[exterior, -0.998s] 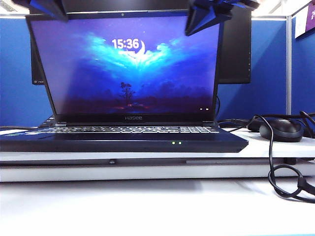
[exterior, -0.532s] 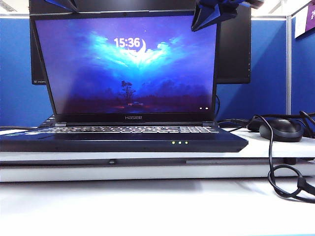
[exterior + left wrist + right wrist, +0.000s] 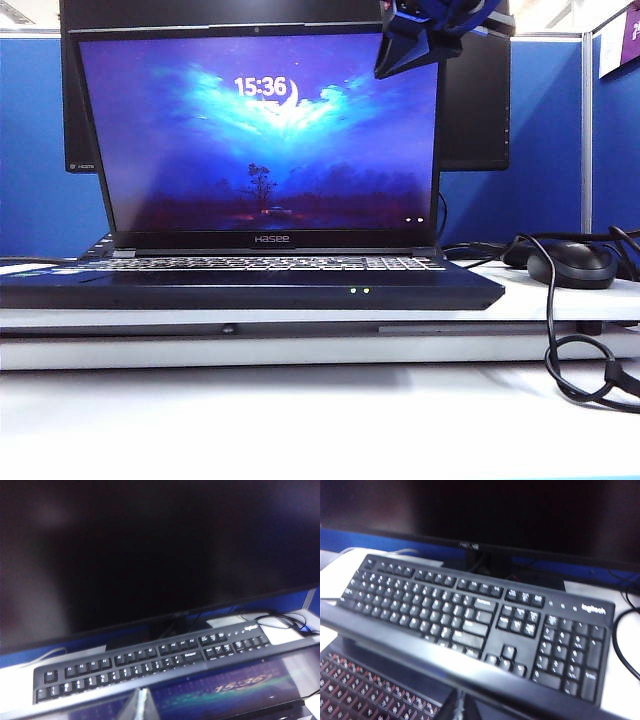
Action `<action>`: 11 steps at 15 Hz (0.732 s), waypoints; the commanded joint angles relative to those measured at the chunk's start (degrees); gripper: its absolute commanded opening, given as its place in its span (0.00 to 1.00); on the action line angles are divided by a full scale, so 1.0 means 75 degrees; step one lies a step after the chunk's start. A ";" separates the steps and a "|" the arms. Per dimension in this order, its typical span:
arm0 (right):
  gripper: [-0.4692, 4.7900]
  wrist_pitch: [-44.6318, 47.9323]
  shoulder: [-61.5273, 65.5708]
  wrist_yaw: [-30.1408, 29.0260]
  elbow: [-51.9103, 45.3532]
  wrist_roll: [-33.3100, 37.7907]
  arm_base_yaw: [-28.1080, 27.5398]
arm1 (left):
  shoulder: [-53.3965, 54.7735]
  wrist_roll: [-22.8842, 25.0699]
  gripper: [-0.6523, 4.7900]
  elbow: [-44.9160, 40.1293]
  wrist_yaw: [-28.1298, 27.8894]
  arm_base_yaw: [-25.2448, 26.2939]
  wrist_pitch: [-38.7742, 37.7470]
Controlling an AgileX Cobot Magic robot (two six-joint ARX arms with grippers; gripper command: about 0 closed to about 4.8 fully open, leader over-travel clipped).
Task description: Open the lid of the black laptop.
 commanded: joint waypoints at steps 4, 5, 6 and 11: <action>0.09 0.0997 -0.0020 0.0210 0.0289 0.0015 -0.0140 | 0.0052 0.0172 0.11 0.0020 0.0201 0.0003 -0.0472; 0.09 0.1011 -0.0020 0.0210 0.0291 0.0015 -0.0143 | 0.0090 0.0184 0.11 0.0020 0.0134 0.0003 -0.0469; 0.09 0.0982 -0.0020 0.0172 0.0289 0.0015 -0.0143 | 0.0251 0.0254 0.11 0.0020 0.0003 0.0006 -0.0332; 0.09 0.0950 -0.0023 0.0061 0.0291 -0.0111 -0.0143 | 0.0851 0.0592 0.11 0.0020 -0.0490 0.0041 0.0472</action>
